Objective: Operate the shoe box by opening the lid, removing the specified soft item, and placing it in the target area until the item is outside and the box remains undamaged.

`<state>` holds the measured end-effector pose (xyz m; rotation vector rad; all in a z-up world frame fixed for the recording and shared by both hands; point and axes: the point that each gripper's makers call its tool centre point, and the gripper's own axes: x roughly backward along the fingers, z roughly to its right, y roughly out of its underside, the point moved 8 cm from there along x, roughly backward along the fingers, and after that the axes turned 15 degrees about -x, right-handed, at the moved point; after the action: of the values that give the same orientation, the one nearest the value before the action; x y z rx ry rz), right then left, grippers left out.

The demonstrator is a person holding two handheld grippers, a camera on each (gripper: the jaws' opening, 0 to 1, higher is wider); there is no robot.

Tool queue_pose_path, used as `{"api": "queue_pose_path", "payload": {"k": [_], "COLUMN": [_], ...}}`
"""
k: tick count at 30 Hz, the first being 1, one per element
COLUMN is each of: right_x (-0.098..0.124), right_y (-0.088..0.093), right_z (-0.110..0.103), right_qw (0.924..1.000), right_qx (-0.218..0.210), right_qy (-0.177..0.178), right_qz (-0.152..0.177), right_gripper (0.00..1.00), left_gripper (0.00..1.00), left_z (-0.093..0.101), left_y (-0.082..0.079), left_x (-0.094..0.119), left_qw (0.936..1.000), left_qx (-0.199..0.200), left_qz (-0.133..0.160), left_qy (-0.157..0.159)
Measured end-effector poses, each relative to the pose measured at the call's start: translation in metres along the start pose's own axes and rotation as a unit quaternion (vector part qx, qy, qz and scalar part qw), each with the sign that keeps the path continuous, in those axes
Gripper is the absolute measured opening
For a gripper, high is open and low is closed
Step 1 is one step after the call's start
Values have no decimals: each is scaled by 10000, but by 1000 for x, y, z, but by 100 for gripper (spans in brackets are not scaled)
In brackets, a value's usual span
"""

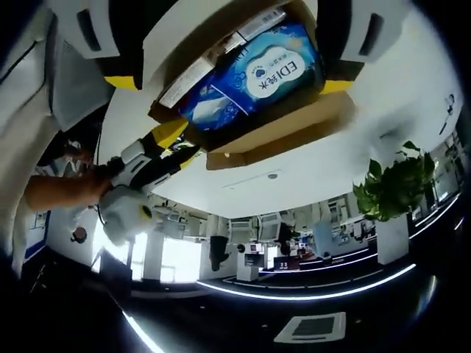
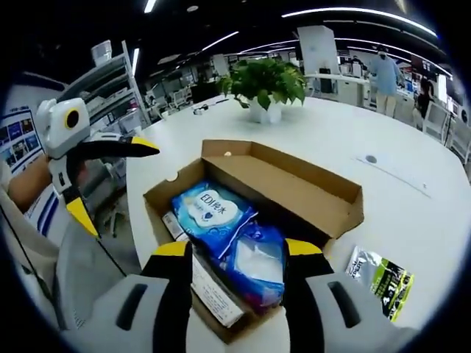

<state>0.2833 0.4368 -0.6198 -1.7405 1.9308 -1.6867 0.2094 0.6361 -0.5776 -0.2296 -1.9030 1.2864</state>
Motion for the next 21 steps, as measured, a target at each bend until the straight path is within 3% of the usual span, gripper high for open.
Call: {"api": "queue_pose_path", "payload": {"k": [21], "right_x": [-72], "right_y": [9], "right_z": [-2], "right_qw": [9975], "right_qx": [216], "right_qy": [-122], "right_qz": [-658], "right_gripper": [33], "left_gripper": [100], "left_z": [-13], "left_y": [28], "left_x": [21], "left_qw": [9996], "left_qx": [125], "left_qz": [57], "left_qy": [-236]}}
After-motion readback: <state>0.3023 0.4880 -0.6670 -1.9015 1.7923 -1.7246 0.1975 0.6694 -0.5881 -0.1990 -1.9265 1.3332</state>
